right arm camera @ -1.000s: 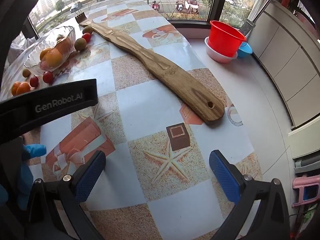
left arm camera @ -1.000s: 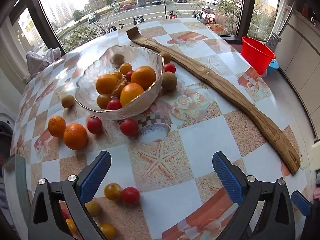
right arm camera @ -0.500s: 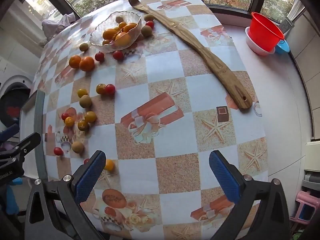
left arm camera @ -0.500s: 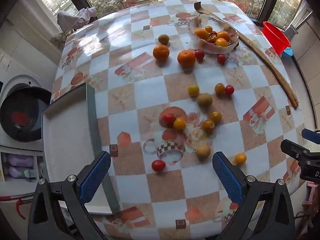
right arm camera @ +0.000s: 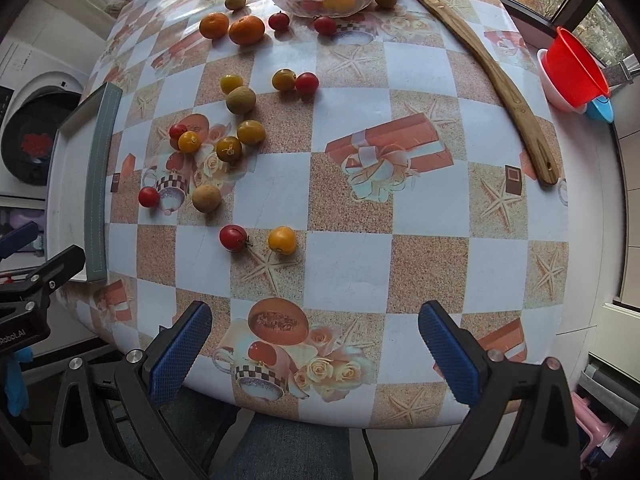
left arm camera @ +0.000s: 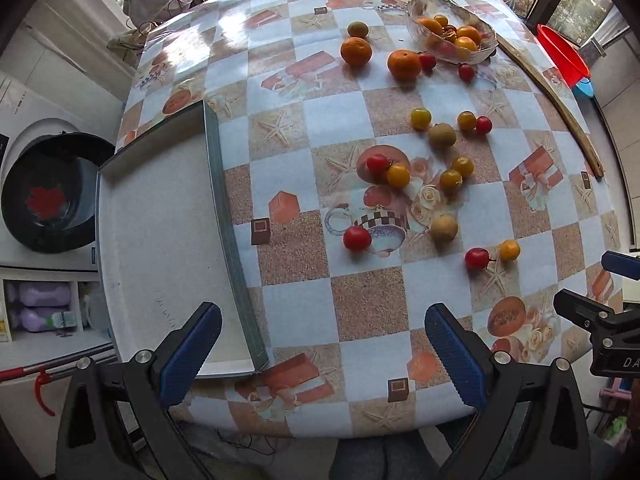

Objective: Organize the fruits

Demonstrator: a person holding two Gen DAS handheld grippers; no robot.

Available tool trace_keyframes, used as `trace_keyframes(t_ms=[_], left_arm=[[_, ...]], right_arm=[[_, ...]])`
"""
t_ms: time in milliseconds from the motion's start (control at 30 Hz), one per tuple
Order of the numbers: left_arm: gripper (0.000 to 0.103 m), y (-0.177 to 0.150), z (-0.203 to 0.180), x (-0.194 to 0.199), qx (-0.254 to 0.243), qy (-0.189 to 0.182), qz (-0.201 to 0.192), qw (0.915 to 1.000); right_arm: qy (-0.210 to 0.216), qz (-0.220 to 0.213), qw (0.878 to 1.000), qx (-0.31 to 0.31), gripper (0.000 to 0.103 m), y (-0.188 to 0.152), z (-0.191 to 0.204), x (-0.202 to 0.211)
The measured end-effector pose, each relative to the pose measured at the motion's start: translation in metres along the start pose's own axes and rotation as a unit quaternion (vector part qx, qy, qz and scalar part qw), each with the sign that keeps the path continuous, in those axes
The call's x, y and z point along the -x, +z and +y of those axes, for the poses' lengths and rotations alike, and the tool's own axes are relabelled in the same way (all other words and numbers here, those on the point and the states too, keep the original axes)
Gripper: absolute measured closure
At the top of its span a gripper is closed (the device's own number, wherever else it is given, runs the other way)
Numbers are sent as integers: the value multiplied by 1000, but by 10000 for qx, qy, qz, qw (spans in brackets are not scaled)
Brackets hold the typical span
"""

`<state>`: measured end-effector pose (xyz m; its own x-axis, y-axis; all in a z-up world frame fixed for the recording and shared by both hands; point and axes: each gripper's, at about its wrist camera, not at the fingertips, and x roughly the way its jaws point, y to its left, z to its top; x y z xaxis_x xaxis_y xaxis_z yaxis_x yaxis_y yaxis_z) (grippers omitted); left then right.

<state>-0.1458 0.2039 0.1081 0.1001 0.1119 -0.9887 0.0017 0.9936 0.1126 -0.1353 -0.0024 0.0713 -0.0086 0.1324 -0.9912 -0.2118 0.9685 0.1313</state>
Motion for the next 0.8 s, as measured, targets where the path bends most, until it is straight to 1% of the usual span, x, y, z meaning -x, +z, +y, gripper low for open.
trace_keyframes(t_ms=[100, 233, 400, 500, 633, 800], left_arm=[[1, 1, 3, 0, -129, -134, -129, 9997], [1, -3, 6, -6, -268, -321, -199, 9989], [1, -12, 11, -16, -561, -391, -244, 9974], [1, -18, 20, -14, -577, -470, -330, 9967], [1, -24, 28, -13, -624, -467, -418, 9961], [1, -29, 35, -10, -534, -520, -475, 9961]], right_arm=[[-83, -3, 10000, -39, 0, -2, 6, 1], [-199, -74, 9996, -182, 0, -4, 13, 3], [-350, -202, 9980, -485, 0, -11, 20, -1], [-342, -232, 9964, -738, 0, -18, 25, -1], [-499, -278, 9961, -672, 0, -25, 38, 3], [-487, -267, 9960, -700, 0, -26, 48, 5]])
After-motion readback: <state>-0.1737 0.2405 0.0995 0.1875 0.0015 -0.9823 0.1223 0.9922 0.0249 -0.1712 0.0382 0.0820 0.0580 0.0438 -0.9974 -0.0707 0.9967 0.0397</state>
